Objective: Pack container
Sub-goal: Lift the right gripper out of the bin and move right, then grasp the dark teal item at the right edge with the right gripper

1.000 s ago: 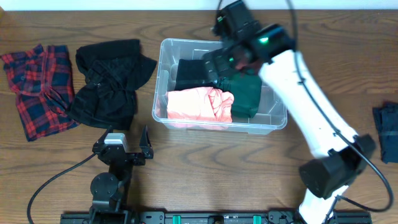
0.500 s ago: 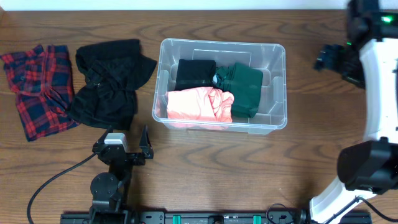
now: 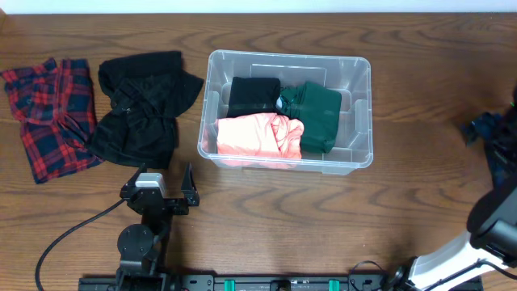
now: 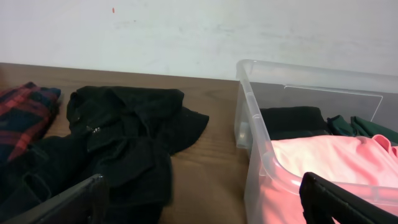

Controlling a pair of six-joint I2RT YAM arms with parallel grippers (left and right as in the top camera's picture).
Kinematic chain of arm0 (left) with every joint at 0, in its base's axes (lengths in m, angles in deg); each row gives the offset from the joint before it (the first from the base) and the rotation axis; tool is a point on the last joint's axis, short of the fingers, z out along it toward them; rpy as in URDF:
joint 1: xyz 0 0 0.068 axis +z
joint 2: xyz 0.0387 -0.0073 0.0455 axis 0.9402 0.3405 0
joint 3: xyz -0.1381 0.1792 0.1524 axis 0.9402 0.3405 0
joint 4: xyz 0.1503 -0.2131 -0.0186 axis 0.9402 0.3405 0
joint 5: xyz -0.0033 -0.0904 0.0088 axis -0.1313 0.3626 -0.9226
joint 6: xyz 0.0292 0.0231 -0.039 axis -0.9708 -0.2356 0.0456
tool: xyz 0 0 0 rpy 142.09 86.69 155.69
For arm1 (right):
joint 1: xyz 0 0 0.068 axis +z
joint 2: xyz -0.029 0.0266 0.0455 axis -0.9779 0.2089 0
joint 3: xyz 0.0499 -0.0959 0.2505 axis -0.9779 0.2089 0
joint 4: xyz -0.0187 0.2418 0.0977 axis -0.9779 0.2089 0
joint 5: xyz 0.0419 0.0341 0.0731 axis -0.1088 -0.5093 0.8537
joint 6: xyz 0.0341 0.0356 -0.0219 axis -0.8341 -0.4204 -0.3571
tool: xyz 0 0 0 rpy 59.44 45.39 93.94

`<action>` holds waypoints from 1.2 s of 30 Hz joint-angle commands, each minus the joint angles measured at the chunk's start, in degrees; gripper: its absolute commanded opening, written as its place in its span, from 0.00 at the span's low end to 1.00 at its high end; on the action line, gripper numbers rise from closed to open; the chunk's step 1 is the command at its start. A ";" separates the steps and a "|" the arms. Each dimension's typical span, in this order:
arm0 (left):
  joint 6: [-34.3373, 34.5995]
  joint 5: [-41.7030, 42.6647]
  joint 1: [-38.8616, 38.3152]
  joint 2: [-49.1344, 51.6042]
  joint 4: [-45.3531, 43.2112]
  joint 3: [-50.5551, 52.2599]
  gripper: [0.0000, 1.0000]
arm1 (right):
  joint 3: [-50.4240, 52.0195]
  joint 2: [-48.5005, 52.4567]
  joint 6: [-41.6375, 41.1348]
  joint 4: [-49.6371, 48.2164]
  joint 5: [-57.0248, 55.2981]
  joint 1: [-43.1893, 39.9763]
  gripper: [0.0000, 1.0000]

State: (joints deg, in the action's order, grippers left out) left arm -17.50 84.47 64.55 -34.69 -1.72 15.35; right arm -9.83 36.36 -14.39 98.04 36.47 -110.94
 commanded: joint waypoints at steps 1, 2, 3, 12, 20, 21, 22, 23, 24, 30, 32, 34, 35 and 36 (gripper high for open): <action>0.11 -0.87 -0.28 -0.31 1.09 1.70 0.98 | 3.58 -0.81 3.15 -2.73 3.54 -4.48 0.97; 0.11 -0.87 -0.28 -0.31 1.09 1.70 0.98 | 4.90 -0.81 4.92 -4.59 4.83 -5.86 0.97; 0.11 -0.87 -0.28 -0.31 1.09 1.70 0.98 | 5.97 -0.81 7.08 -6.21 6.19 -6.91 0.97; 0.11 -0.87 -0.28 -0.31 1.09 1.70 0.98 | 15.08 -0.81 18.88 -21.27 10.05 -12.72 0.94; 0.11 -0.87 -0.28 -0.31 1.09 1.70 0.98 | 17.86 -0.81 25.20 -31.39 16.41 -18.18 0.90; 0.11 -0.87 -0.28 -0.31 1.09 1.70 0.98 | 17.86 -0.81 26.53 -32.24 17.59 -18.95 0.88; 0.11 -0.87 -0.28 -0.31 1.11 1.70 0.98 | 17.86 -0.81 26.80 -32.89 17.77 -19.61 0.87; 0.11 -0.87 -0.28 -0.31 1.09 1.70 0.98 | 17.86 -0.79 26.82 -33.31 17.59 -20.02 0.86; 0.11 -0.87 -0.28 -0.31 1.11 1.70 0.98 | 17.90 -0.79 26.80 -33.86 17.22 -20.57 0.85; 0.11 -0.87 -0.28 -0.31 1.11 1.70 0.98 | 18.01 -0.79 26.56 -36.09 15.19 -23.26 0.78; 0.11 -0.87 -0.28 -0.31 1.09 1.70 0.98 | 18.01 -0.79 25.05 -36.06 13.68 -24.28 0.77; 0.11 -0.87 -0.28 -0.31 1.09 1.70 0.98 | 18.01 -0.79 24.11 -36.02 13.00 -25.66 0.76; 0.11 -0.87 -0.28 -0.31 1.09 1.70 0.98 | 18.01 -0.79 23.87 -35.91 13.00 -26.25 0.74; 0.09 -0.87 -0.28 -0.31 1.09 1.70 0.98 | 18.03 -0.79 22.82 -35.69 12.70 -27.12 0.73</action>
State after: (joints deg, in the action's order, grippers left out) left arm -17.50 84.47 64.55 -34.66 -1.72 15.35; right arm 7.85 36.36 10.55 62.13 50.88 -135.70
